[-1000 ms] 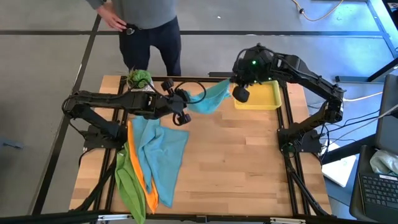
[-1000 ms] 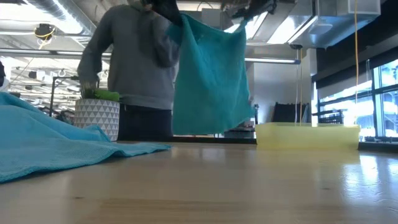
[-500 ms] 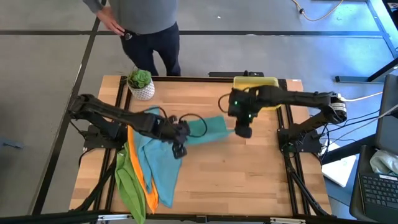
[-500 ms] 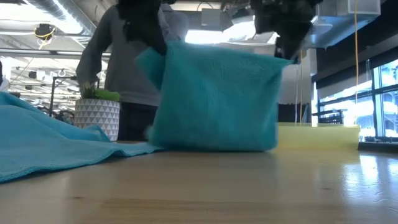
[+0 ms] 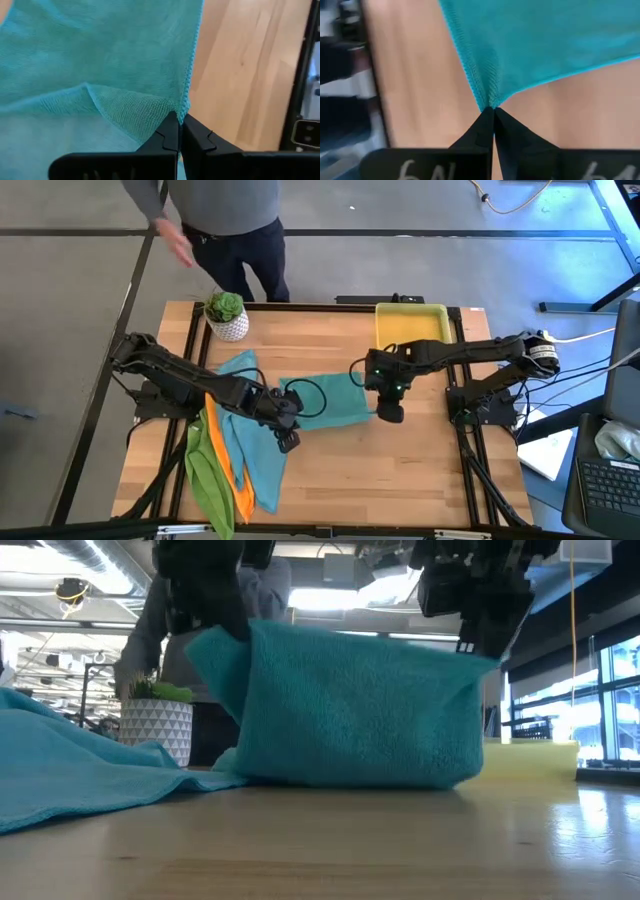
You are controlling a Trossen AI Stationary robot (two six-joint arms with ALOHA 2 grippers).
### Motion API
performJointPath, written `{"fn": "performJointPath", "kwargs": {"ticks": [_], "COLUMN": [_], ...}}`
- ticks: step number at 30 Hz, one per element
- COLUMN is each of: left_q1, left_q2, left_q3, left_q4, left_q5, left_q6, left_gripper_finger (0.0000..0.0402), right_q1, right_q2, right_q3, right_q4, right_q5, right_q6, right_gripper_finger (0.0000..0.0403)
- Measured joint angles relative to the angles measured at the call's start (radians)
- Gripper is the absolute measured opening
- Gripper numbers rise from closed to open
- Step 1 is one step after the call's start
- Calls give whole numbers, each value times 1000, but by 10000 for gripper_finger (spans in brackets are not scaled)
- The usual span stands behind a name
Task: Fold microfiber towels
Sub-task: Fold the right blue microfiber towel
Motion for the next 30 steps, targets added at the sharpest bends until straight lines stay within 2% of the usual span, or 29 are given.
{"fn": "performJointPath", "kwargs": {"ticks": [4,6,11,19,23,30], "left_q1": [30,49,81,83,76,65], "left_q2": [0,0,0,-1,-2,-2], "left_q3": [-33,-44,-44,-45,-45,-45], "left_q4": [1,-1,-16,-61,-56,-51], "left_q5": [7,33,172,393,370,230], "left_q6": [19,10,-60,-275,-301,-277], "left_gripper_finger": [0,0,0,0,0,0], "right_q1": [0,-1,-1,-2,-1,1], "right_q2": [-2,-2,-2,-2,-1,0], "right_q3": [0,0,0,0,-1,-1], "right_q4": [7,15,65,-13,-21,112], "right_q5": [177,231,246,229,228,211], "right_q6": [-3,-3,-11,23,-10,-105], "right_gripper_finger": [14,14,14,14,14,14]}}
